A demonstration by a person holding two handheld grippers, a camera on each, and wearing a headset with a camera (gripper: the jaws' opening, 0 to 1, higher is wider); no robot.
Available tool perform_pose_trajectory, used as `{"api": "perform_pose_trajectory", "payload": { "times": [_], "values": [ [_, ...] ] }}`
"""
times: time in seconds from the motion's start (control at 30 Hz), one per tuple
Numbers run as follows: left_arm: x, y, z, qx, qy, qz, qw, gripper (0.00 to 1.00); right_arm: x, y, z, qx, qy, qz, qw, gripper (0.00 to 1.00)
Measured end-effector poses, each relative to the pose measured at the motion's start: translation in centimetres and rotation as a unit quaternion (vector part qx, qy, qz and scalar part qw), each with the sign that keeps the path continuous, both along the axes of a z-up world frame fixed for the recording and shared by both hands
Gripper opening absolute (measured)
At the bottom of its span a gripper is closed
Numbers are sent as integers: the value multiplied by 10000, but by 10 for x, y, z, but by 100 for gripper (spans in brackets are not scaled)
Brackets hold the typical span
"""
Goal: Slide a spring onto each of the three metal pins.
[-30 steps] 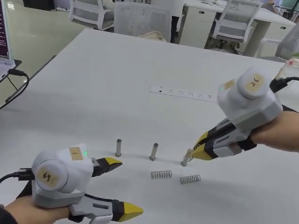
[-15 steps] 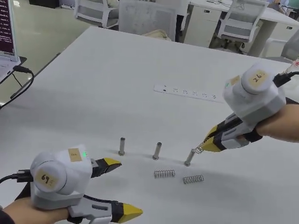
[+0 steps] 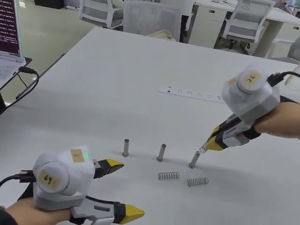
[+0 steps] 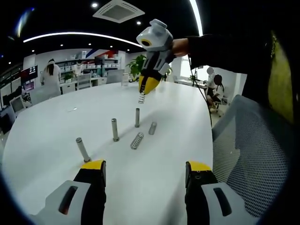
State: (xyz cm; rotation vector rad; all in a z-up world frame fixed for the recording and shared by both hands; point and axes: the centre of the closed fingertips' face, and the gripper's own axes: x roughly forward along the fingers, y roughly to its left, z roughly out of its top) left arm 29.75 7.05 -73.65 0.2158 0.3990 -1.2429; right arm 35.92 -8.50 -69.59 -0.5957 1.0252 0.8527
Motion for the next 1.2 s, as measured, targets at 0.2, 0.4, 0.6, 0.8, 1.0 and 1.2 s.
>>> {"api": "perform_pose_trajectory", "payload": {
  "times": [0.2, 0.4, 0.6, 0.8, 1.0, 1.2],
  "values": [
    [0, 1, -1, 20, 5, -5, 10000, 65, 4, 1, -4, -79, 83, 70, 9999, 8],
    [1, 1, -2, 26, 22, 5, 10000, 64, 6, 0, -7, -175, 165, 133, 9996, 8],
    [1, 1, -3, 26, 26, 15, 10000, 63, 6, 0, -11, -224, 274, 197, 9992, 8],
    [2, 3, -3, 30, 46, 38, 10000, 63, 8, 0, -13, -253, 283, 229, 9990, 8],
    [2, 4, -4, 55, 49, 49, 10000, 62, 7, 1, -15, -270, 308, 250, 9989, 8],
    [2, 5, -4, 60, 45, 60, 10000, 61, 7, 1, -16, -273, 326, 251, 9988, 8]
  ]
}}
